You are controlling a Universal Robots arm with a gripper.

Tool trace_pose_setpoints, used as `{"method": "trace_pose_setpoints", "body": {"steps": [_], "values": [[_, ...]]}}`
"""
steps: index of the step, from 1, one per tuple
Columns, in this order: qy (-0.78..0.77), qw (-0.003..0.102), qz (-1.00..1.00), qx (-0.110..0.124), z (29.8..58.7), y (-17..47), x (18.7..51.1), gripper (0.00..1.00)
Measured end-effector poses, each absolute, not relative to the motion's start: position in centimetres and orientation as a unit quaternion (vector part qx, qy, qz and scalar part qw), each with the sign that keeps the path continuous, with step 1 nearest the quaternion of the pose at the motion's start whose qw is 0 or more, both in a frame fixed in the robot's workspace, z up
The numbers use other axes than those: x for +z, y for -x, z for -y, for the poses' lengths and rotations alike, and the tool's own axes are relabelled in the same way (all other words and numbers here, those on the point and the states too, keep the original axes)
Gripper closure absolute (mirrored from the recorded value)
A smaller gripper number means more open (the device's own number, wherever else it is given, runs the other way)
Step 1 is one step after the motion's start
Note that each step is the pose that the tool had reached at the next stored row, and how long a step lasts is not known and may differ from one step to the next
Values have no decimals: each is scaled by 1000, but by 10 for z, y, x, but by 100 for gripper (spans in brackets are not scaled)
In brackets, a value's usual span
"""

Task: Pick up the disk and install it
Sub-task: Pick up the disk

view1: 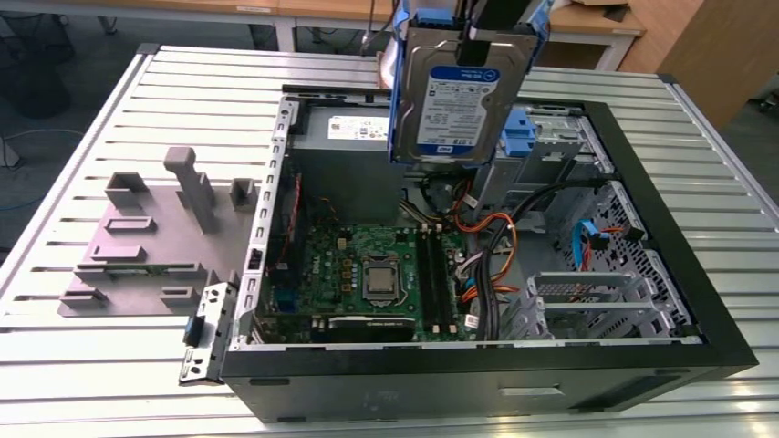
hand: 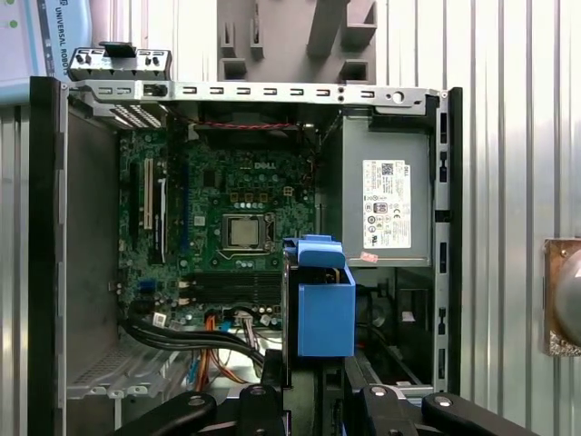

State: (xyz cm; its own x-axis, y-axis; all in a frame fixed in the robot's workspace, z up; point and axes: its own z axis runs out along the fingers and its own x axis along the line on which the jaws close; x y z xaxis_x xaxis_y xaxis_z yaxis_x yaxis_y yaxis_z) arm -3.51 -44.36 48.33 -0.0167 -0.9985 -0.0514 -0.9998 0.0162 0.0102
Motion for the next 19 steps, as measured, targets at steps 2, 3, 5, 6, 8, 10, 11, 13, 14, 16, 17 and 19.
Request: {"method": "trace_pose_setpoints", "body": {"steps": [2, 3, 5, 6, 8, 10, 11, 13, 14, 16, 17, 19], "values": [[701, 15, -713, 22, 445, 35, 483, 65], [701, 15, -713, 22, 446, 35, 483, 65], [701, 15, -713, 22, 449, 35, 483, 65], [701, 15, -713, 22, 450, 35, 483, 65], [701, 15, -713, 22, 453, 34, 483, 65], [701, 15, -713, 22, 456, 34, 483, 65], [701, 15, -713, 22, 457, 34, 483, 65], [701, 15, -713, 22, 460, 34, 483, 65], [701, 15, -713, 22, 461, 34, 483, 65], [701, 15, -713, 22, 464, 33, 483, 65], [701, 15, -713, 22, 465, 33, 483, 65], [701, 15, -713, 22, 467, 33, 483, 65]]}}
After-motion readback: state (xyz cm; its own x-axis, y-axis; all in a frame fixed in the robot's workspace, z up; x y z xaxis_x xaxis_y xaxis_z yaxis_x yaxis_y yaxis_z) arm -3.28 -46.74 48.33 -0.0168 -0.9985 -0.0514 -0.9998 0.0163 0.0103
